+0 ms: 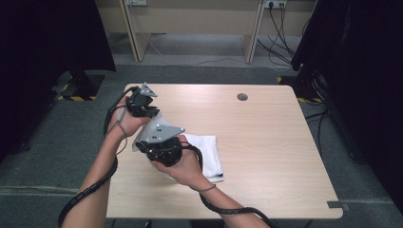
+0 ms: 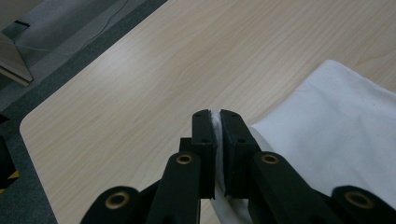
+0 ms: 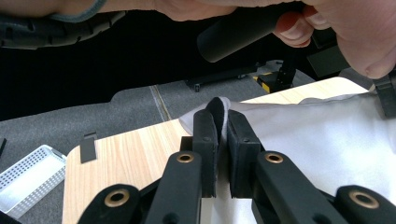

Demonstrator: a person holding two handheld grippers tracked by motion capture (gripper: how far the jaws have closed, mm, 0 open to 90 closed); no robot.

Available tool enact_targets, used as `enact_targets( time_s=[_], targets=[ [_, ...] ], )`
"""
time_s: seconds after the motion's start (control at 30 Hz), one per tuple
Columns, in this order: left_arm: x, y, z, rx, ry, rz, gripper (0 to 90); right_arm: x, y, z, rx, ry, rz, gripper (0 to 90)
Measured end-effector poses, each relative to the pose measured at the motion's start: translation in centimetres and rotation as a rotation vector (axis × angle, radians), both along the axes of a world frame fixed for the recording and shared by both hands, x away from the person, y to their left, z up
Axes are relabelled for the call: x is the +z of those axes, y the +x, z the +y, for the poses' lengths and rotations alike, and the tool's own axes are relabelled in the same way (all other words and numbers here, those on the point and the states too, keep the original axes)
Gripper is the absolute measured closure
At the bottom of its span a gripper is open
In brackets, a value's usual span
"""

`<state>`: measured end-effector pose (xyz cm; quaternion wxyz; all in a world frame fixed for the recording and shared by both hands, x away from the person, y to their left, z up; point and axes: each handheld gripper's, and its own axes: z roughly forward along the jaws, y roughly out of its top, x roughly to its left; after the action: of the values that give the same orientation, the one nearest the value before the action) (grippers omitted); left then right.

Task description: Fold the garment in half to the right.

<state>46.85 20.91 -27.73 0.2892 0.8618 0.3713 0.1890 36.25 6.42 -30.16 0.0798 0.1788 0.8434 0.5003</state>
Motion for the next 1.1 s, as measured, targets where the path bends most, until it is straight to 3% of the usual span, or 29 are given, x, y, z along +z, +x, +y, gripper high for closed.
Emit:
enact_targets(
  time_s=[0.2, 0.37, 1.1],
  targets=[
    [0.4, -0.1, 0.4, 0.008, -0.001, -0.005, 84.4, 0.2, 0.0, 0.3, 0.005, 0.002, -0.005, 84.2],
    [0.3, 0.0, -0.2, -0.001, 0.002, -0.003, 84.4, 0.2, -0.1, -0.1, -0.001, 0.004, -0.005, 84.3],
    [-1.5, 1.3, -6.2, -0.062, 0.034, 0.031, 83.9, -0.9, 0.0, -6.9, -0.074, -0.023, 0.001, 84.2]
  ],
)
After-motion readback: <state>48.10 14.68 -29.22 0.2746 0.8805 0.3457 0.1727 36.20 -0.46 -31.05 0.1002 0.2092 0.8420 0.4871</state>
